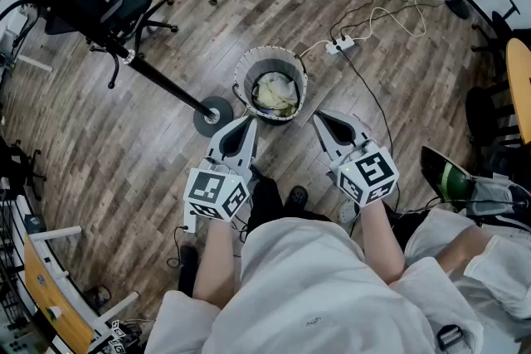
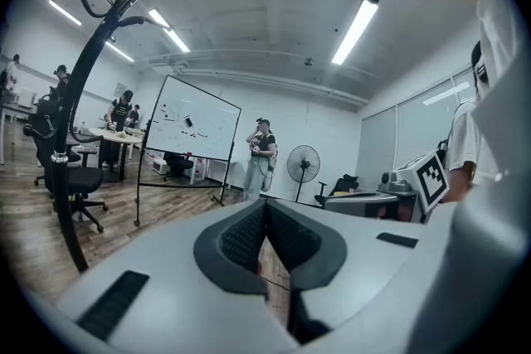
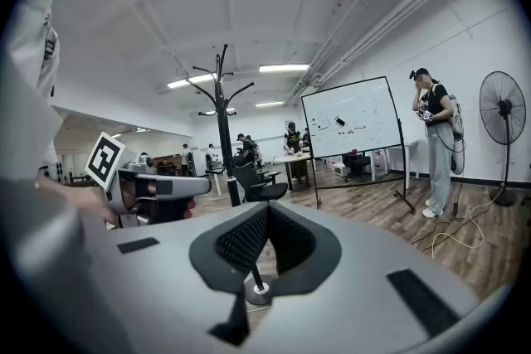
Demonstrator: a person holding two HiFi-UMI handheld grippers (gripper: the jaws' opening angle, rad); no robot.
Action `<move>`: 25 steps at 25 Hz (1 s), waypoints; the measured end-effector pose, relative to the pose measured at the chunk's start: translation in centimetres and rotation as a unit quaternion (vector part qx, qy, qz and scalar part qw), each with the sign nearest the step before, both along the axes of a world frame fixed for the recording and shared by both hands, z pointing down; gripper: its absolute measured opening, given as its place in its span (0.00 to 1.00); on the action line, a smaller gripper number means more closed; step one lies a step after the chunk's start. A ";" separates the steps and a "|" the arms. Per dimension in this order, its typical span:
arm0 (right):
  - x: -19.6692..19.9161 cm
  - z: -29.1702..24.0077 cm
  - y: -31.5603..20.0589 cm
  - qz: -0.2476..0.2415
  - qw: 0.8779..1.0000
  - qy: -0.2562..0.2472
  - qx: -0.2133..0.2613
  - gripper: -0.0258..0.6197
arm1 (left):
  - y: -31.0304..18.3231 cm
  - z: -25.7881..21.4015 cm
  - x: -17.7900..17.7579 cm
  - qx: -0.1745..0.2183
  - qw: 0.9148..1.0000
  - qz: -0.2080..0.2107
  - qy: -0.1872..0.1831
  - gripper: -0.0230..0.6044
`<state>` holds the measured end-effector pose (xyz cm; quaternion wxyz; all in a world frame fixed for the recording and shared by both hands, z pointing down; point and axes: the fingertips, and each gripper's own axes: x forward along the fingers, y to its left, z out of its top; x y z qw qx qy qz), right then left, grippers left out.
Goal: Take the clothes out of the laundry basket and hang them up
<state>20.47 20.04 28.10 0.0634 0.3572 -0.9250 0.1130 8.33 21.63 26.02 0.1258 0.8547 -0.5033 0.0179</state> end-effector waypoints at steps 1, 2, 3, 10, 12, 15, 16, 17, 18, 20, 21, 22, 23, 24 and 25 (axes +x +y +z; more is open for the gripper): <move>-0.1 0.0 -0.1 -0.001 1.000 0.000 0.001 0.04 | -0.1 0.0 -0.1 0.000 1.000 0.000 -0.001 0.06; -0.3 0.0 -0.1 -0.001 1.000 -0.001 0.001 0.04 | -0.1 0.1 -0.1 0.000 1.000 0.000 -0.001 0.06; -0.4 0.0 -0.1 -0.001 1.000 -0.001 0.001 0.04 | -0.2 0.1 -0.1 0.000 1.000 0.000 -0.001 0.06; -1.6 0.1 -0.5 -0.011 1.000 0.005 0.002 0.04 | -0.6 0.5 -0.5 -0.006 1.000 -0.002 -0.001 0.06; -2.0 0.1 -0.8 -0.009 1.000 0.014 0.015 0.04 | -0.8 0.7 -0.7 -0.008 1.000 -0.001 -0.002 0.06; -2.6 0.0 -1.5 -0.007 1.000 0.023 0.019 0.05 | -1.4 1.0 -1.1 -0.011 1.000 0.006 -0.001 0.06; -2.9 0.0 -1.7 -0.005 1.000 0.023 0.016 0.05 | -1.6 1.1 -1.4 -0.011 1.000 0.008 0.000 0.06; -3.2 0.1 -1.9 -0.002 1.000 0.024 0.013 0.05 | -1.8 1.1 -1.8 -0.011 1.000 0.011 -0.001 0.06; -3.5 0.2 -2.1 0.001 1.000 0.024 0.012 0.05 | -2.1 1.1 -2.2 -0.010 1.000 0.014 -0.001 0.06; -4.1 0.4 -2.8 0.006 1.000 0.026 0.009 0.05 | -3.0 1.2 -2.9 -0.008 1.000 0.021 -0.002 0.06; -4.3 0.4 -3.3 0.009 1.000 0.027 0.007 0.05 | -3.5 1.2 -3.2 -0.008 1.000 0.025 -0.003 0.06; -4.6 0.5 -3.9 0.012 1.000 0.027 0.004 0.05 | -4.2 1.2 -3.4 -0.009 1.000 0.029 -0.002 0.06; -4.8 0.5 -4.6 0.016 1.000 0.027 0.001 0.05 | -4.9 1.2 -3.6 -0.009 0.999 0.033 -0.002 0.06; -5.0 0.5 -5.2 0.019 0.999 0.027 -0.002 0.05 | -5.6 1.2 -3.7 -0.009 0.999 0.038 -0.003 0.06; -5.2 0.5 -5.9 0.022 0.999 0.027 -0.005 0.05 | -6.3 1.1 -3.9 -0.009 0.999 0.042 -0.003 0.06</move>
